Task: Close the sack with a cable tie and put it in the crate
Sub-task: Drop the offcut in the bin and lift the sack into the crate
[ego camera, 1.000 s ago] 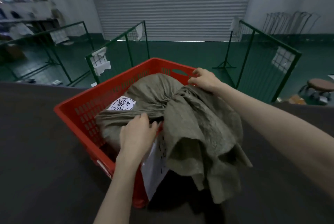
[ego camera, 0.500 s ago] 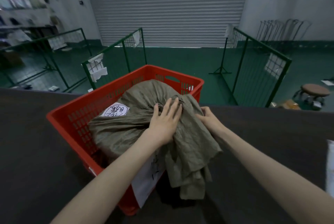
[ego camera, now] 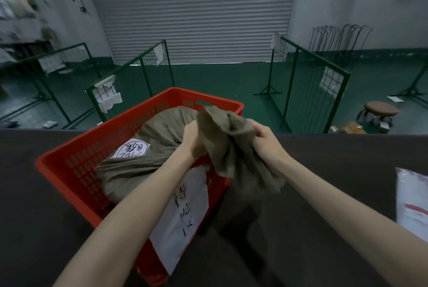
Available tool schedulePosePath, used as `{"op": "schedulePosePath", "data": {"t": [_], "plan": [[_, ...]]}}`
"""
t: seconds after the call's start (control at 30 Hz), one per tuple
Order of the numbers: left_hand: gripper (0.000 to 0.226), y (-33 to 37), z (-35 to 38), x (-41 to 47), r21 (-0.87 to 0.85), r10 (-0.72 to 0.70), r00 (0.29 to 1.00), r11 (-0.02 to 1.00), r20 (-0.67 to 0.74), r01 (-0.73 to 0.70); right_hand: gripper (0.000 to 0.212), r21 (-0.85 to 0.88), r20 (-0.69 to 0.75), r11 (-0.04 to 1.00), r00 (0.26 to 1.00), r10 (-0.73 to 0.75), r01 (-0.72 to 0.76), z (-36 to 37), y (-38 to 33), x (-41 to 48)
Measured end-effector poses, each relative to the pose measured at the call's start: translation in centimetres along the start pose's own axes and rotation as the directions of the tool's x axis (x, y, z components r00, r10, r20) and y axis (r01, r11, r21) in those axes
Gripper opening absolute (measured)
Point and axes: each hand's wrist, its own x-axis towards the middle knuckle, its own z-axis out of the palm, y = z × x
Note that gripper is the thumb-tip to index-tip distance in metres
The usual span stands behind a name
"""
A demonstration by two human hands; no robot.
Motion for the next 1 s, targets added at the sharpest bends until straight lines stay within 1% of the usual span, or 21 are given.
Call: {"op": "schedulePosePath", "data": {"t": [0.03, 0.07, 0.1, 0.13, 0.17, 0.2, 0.23, 0.3, 0.33, 0.37, 0.4, 0.43, 0.5, 0.57, 0.63, 0.73, 0.77, 0.83, 0.93, 0.97, 1.0], "plan": [[0.07, -0.5, -0.4, 0.8, -0.021, -0.04, 0.998, 0.999, -0.05, 0.039, 0.032, -0.007, -0.051, 1.0, 0.999, -0.018, 0.018, -0.2, -0.4, 0.1], [0.072, -0.7, -1.1, 1.4, 0.05, -0.038, 0.997, 0.998, -0.071, 0.042, 0.03, -0.039, -0.092, 0.999, 0.995, -0.037, 0.033, -0.6, -0.5, 0.2], [0.069, -1.0, -1.7, 2.1, 0.131, -0.054, 0.992, 0.989, -0.11, 0.068, 0.028, -0.078, -0.115, 0.996, 0.992, -0.049, 0.041, -1.0, -0.6, 0.3], [0.058, -1.0, -2.1, 2.8, 0.321, -0.046, 0.987, 0.942, -0.155, 0.095, 0.025, -0.107, -0.136, 0.993, 0.989, -0.054, 0.04, -1.7, -0.5, 0.3], [0.045, -0.9, -2.7, 2.9, 0.456, -0.014, 0.98, 0.884, -0.2, 0.106, 0.024, -0.117, -0.153, 0.993, 0.987, -0.04, 0.022, -2.2, -0.2, 0.3], [0.038, -0.6, -3.4, 3.0, 0.508, 0.047, 0.965, 0.856, -0.259, 0.095, 0.023, -0.122, -0.175, 0.992, 0.985, -0.013, -0.009, -2.7, 0.2, 0.4], [0.036, -0.8, -3.8, 3.4, 0.541, 0.085, 0.951, 0.835, -0.299, 0.095, 0.022, -0.131, -0.193, 0.991, 0.981, 0.012, -0.038, -3.1, 0.6, 0.3], [0.038, -1.6, -4.7, 3.7, 0.537, 0.054, 0.933, 0.829, -0.355, 0.156, 0.019, -0.16, -0.215, 0.983, 0.975, 0.06, -0.095, -3.9, 1.7, 0.0], [0.041, -2.3, -5.1, 3.6, 0.508, -0.005, 0.921, 0.833, -0.389, 0.219, 0.018, -0.163, -0.216, 0.979, 0.972, 0.089, -0.126, -4.1, 2.1, -0.2], [0.045, -2.9, -5.4, 3.3, 0.496, -0.093, 0.91, 0.813, -0.405, 0.304, 0.018, -0.153, -0.212, 0.976, 0.97, 0.119, -0.153, -4.1, 2.5, -0.4], [0.049, -3.4, -5.6, 3.0, 0.516, -0.181, 0.899, 0.766, -0.399, 0.383, 0.019, -0.141, -0.205, 0.974, 0.968, 0.146, -0.177, -4.2, 2.8, -0.6], [0.051, -4.1, -5.8, 2.7, 0.564, -0.24, 0.897, 0.708, -0.372, 0.424, 0.02, -0.132, -0.198, 0.972, 0.966, 0.165, -0.193, -4.2, 3.1, -0.7], [0.048, -4.8, -6.2, 1.7, 0.706, -0.309, 0.905, 0.569, -0.292, 0.422, 0.019, -0.14, -0.18, 0.965, 0.964, 0.196, -0.222, -4.2, 3.7, -0.9], [0.044, -5.6, -6.3, 1.1, 0.811, -0.344, 0.92, 0.474, -0.189, 0.344, 0.02, -0.157, -0.158, 0.957, 0.963, 0.218, -0.242, -4.1, 4.2, -0.8], [0.045, -5.5, -6.1, 0.8, 0.877, -0.359, 0.929, 0.411, -0.096, 0.249, 0.021, -0.173, -0.137, 0.951, 0.962, 0.234, -0.256, -3.8, 4.8, -0.6], [0.043, -4.7, -5.6, 0.2, 0.938, -0.342, 0.94, 0.326, -0.002, 0.121, 0.021, -0.187, -0.101, 0.944, 0.961, 0.256, -0.271, -3.2, 5.2, -0.3], [0.042, -4.5, -5.5, 0.0, 0.945, -0.344, 0.939, 0.316, 0.029, 0.086, 0.02, -0.187, -0.093, 0.943, 0.961, 0.261, -0.275, -3.0, 5.4, -0.3], [0.038, -4.3, -5.6, -0.4, 0.936, -0.358, 0.93, 0.348, 0.083, 0.051, 0.02, -0.187, -0.075, 0.939, 0.957, 0.28, -0.289, -2.5, 5.5, -0.1], [0.035, -3.6, -6.3, -1.7, 0.882, -0.402, 0.9, 0.469, 0.167, 0.046, 0.02, -0.191, -0.04, 0.932, 0.951, 0.306, -0.308, -1.9, 5.8, 0.1], [0.035, -3.5, -6.6, -2.1, 0.854, -0.422, 0.885, 0.517, 0.195, 0.059, 0.019, -0.191, -0.031, 0.931, 0.95, 0.311, -0.311, -1.7, 5.9, 0.2], [0.035, -3.4, -7.0, -2.4, 0.811, -0.46, 0.86, 0.577, 0.221, 0.1, 0.019, -0.192, -0.023, 0.929, 0.948, 0.318, -0.316, -1.5, 5.9, 0.3]]}}
